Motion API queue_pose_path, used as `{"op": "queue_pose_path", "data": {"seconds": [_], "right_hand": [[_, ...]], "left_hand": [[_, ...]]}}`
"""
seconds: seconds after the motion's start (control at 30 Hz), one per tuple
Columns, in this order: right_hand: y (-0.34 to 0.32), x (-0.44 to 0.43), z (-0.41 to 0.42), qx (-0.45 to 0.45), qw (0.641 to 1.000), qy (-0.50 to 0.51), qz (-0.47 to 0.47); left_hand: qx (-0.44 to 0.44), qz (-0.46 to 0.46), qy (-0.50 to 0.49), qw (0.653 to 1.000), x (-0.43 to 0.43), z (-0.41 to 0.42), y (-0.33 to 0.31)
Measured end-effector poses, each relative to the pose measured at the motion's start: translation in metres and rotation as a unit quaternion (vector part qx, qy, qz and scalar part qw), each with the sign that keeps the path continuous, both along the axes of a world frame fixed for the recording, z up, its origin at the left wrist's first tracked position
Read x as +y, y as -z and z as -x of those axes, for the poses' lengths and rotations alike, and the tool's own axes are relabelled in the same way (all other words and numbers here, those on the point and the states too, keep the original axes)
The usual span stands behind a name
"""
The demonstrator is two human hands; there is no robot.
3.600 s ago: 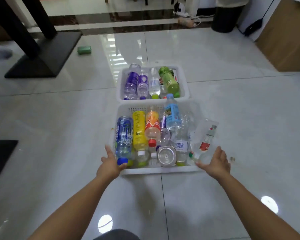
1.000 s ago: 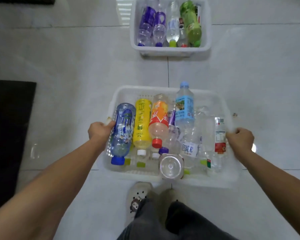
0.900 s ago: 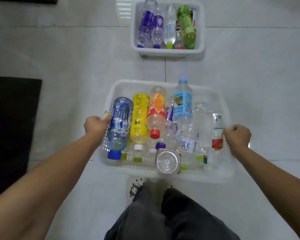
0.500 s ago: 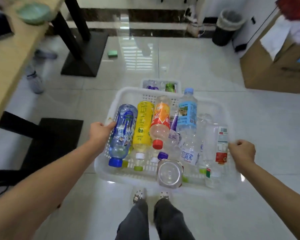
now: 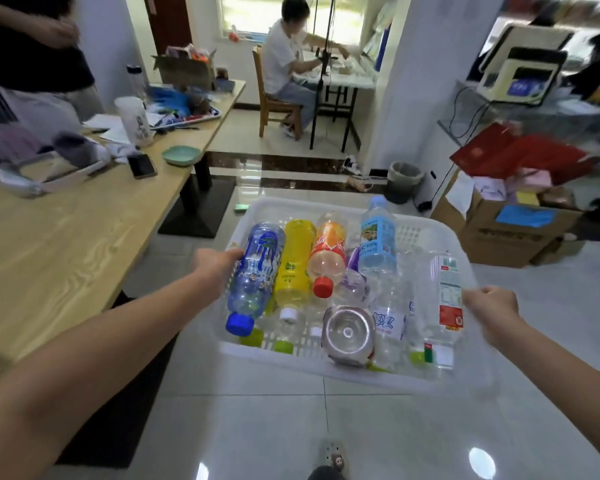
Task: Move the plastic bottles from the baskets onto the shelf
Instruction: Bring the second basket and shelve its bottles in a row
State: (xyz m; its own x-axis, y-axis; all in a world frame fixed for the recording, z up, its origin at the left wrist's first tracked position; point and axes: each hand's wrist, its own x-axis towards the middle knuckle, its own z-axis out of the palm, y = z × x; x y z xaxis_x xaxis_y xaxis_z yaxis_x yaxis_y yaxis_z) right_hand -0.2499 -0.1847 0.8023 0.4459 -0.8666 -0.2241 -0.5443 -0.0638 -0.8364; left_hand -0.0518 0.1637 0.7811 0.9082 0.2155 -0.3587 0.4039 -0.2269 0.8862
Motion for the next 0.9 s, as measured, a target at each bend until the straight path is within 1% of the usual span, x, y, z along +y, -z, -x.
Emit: {"op": "queue_pose_path", "data": {"seconds": [0.17, 0.4, 0.53, 0.6, 0.77, 0.9], "right_hand": [[0.009, 0.065, 0.058, 0.023, 0.999, -0.023, 0.001], [0.043, 0.152, 0.136, 0.06, 0.996, -0.063, -0.004], [0.057, 0.208, 0.186, 0.064, 0.992, -0.112, 0.009], [0.059, 0.239, 0.21, 0.077, 0.989, -0.127, -0.003], [0.07, 0.305, 0.251, 0.099, 0.974, -0.202, -0.013], [0.074, 0.367, 0.273, 0.097, 0.971, -0.219, -0.001]], "left_hand": [[0.023, 0.014, -0.035, 0.999, 0.075, 0.078, 0.005], [0.068, -0.036, -0.121, 0.99, 0.189, 0.212, 0.038], [0.076, -0.046, -0.167, 0.982, 0.252, 0.292, 0.048], [0.08, -0.043, -0.192, 0.977, 0.282, 0.325, 0.051], [0.084, -0.036, -0.212, 0.973, 0.361, 0.391, 0.06], [0.078, -0.037, -0.219, 0.972, 0.429, 0.439, 0.068]]}}
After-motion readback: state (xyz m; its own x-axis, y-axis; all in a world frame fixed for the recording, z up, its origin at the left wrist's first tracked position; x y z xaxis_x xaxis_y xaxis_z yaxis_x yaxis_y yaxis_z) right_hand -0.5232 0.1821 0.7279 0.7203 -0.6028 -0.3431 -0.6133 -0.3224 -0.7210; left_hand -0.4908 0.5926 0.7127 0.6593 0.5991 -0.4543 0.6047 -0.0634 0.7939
